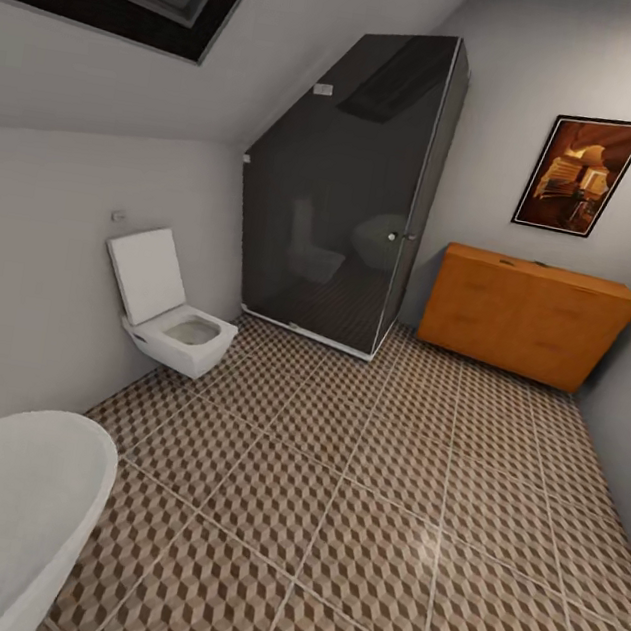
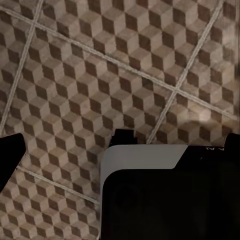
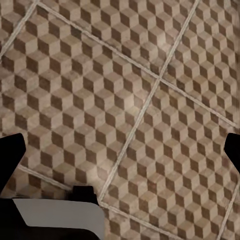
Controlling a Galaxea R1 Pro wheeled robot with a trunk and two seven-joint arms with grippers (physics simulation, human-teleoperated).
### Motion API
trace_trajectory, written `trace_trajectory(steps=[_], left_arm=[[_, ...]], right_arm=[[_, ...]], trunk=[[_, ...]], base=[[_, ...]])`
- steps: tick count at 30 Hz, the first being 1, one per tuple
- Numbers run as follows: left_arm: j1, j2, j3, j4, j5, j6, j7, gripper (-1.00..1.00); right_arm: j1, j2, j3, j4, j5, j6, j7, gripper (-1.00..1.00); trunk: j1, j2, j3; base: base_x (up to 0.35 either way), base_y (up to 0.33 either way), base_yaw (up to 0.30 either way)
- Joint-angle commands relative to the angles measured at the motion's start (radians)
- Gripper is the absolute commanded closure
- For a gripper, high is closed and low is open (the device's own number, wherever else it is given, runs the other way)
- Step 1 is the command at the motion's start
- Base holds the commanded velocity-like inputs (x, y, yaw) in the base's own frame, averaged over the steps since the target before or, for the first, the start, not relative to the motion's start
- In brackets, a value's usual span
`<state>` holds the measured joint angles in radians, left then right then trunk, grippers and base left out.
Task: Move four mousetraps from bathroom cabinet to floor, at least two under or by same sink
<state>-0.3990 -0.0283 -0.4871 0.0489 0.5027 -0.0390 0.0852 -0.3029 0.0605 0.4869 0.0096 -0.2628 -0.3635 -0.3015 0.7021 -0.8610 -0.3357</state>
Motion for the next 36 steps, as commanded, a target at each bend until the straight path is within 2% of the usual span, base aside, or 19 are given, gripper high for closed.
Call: trace_trajectory(steps=[1,36], left_arm=[[-0.001,-0.001,-0.008,0.003,0.008,-0.004,0.001,-1.00],[-0.001,-0.001,-0.008,0.003,0.008,-0.003,0.001,-1.00]], right_arm=[[-0.001,0.000,0.009,0.001,-0.009,-0.003,-0.002,-1.00],[-0.001,-0.001,0.009,0.001,-0.009,-0.003,-0.002,-1.00]], trunk=[[0.001,-0.001,-0.001],[0.001,-0.001,0.003]], base=[[0.328,0.000,-0.239],[0.329,0.000,-0.281]])
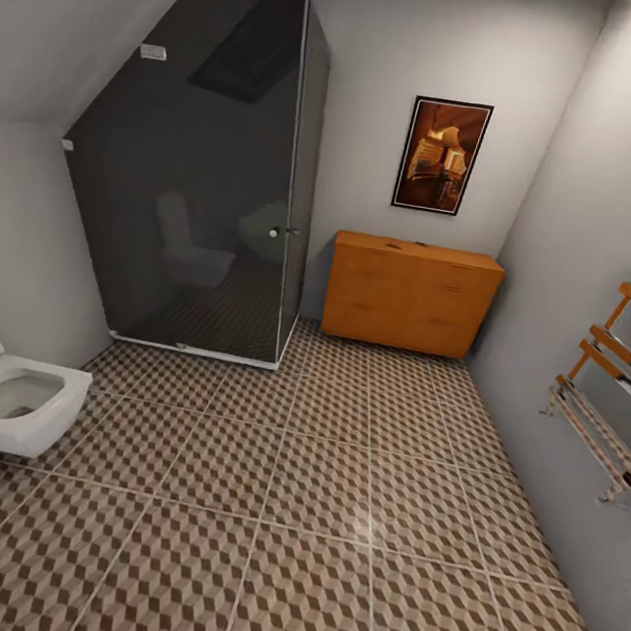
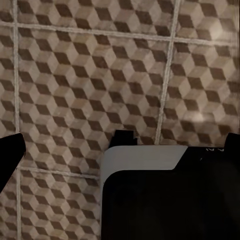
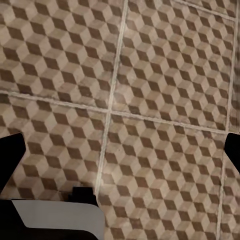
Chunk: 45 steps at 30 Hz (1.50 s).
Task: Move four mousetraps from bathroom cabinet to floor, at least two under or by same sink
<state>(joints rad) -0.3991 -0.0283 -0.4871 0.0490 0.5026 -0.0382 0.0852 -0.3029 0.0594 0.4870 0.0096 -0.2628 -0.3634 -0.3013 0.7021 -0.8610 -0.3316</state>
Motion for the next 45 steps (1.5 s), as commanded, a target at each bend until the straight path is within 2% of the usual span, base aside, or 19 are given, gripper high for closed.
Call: trace_trajectory(steps=[1,32,45], left_arm=[[-0.001,-0.001,-0.008,0.003,0.008,-0.004,0.001,-1.00],[-0.001,-0.001,-0.008,0.003,0.008,-0.002,0.001,-1.00],[-0.001,-0.001,-0.008,0.003,0.007,-0.002,0.001,-1.00]], right_arm=[[-0.001,0.000,0.008,0.001,-0.009,-0.003,-0.002,-1.00],[-0.001,0.000,0.008,0.001,-0.009,-0.003,-0.002,-1.00],[-0.001,0.002,0.008,0.001,-0.009,-0.003,-0.002,-1.00]], trunk=[[0.001,-0.001,-0.001],[0.001,-0.001,0.021],[0.001,-0.001,0.022]], base=[[0.329,0.000,-0.285],[0.329,-0.030,-0.280],[0.329,-0.075,-0.050]])
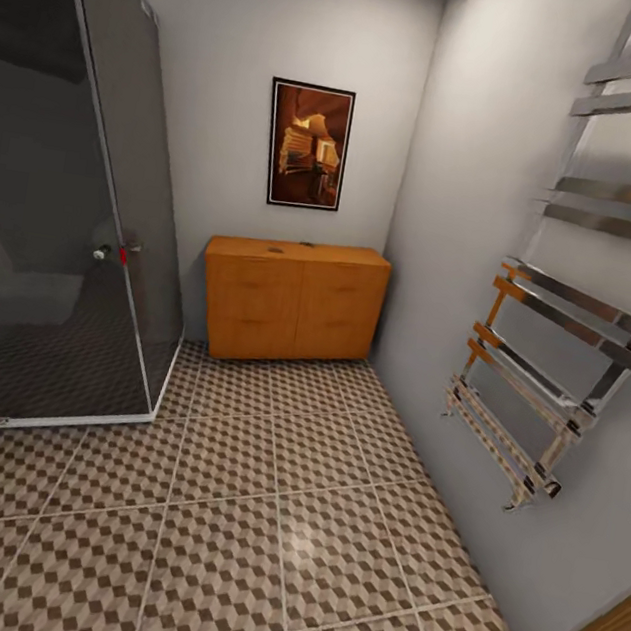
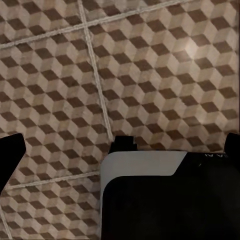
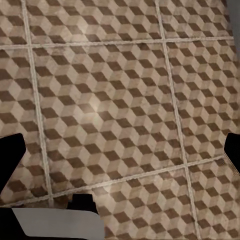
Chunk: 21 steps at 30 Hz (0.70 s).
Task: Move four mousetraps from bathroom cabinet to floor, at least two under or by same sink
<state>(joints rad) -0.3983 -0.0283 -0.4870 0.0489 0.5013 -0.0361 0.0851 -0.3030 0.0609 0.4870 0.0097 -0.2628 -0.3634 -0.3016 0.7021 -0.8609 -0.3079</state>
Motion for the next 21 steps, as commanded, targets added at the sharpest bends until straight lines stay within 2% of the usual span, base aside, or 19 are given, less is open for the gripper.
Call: trace_trajectory(steps=[1,21], left_arm=[[-0.002,-0.001,-0.008,0.003,0.008,-0.004,0.001,-1.00],[-0.002,-0.001,-0.008,0.003,0.008,-0.004,0.001,-1.00]], right_arm=[[-0.001,0.000,0.009,0.001,-0.009,-0.003,-0.002,-1.00],[-0.001,0.000,0.009,0.001,-0.009,-0.003,-0.002,-1.00]], trunk=[[0.001,-0.001,-0.001],[0.001,-0.001,-0.001]], base=[[0.329,-0.076,-0.004],[0.329,-0.076,0.000]])
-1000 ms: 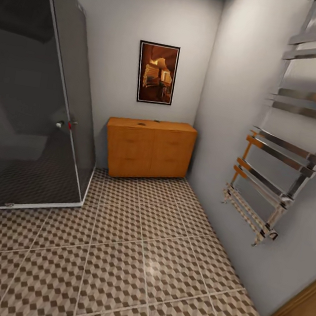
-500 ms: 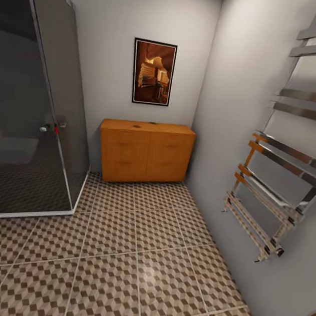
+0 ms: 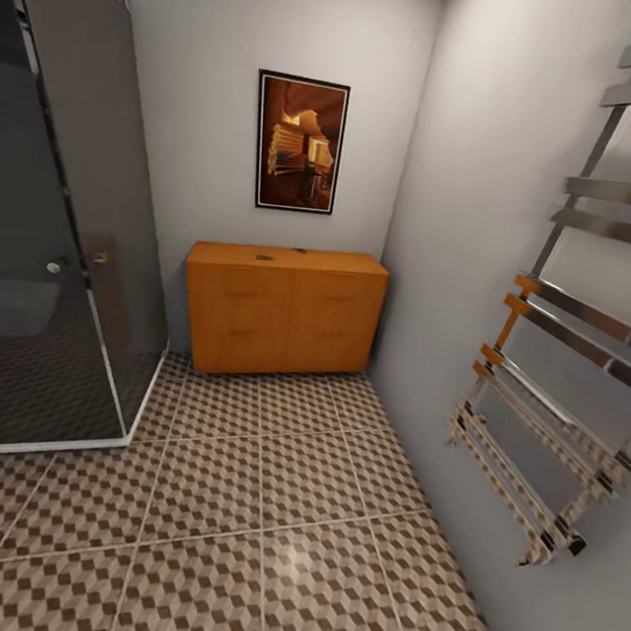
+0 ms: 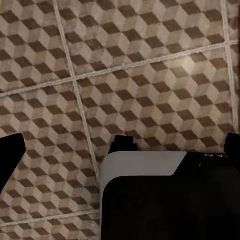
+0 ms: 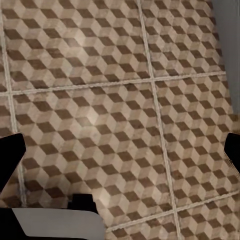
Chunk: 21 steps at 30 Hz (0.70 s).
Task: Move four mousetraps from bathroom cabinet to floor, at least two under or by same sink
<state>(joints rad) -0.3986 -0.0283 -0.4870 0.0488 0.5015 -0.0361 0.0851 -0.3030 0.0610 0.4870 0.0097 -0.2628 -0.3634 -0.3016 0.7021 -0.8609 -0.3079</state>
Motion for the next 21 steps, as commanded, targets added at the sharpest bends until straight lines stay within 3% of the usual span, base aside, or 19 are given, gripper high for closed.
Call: trace_trajectory(steps=[1,21], left_arm=[[-0.001,-0.001,-0.008,0.003,0.008,-0.004,0.001,-1.00],[-0.002,-0.001,-0.008,0.003,0.008,-0.004,0.001,-1.00]], right_arm=[[-0.001,0.000,0.009,0.001,-0.009,-0.003,-0.002,-1.00],[-0.001,0.000,0.009,0.001,-0.009,-0.003,-0.002,-1.00]], trunk=[[0.001,-0.001,-0.001],[0.001,-0.001,-0.001]], base=[[0.329,-0.076,0.000],[0.329,-0.076,0.000]])
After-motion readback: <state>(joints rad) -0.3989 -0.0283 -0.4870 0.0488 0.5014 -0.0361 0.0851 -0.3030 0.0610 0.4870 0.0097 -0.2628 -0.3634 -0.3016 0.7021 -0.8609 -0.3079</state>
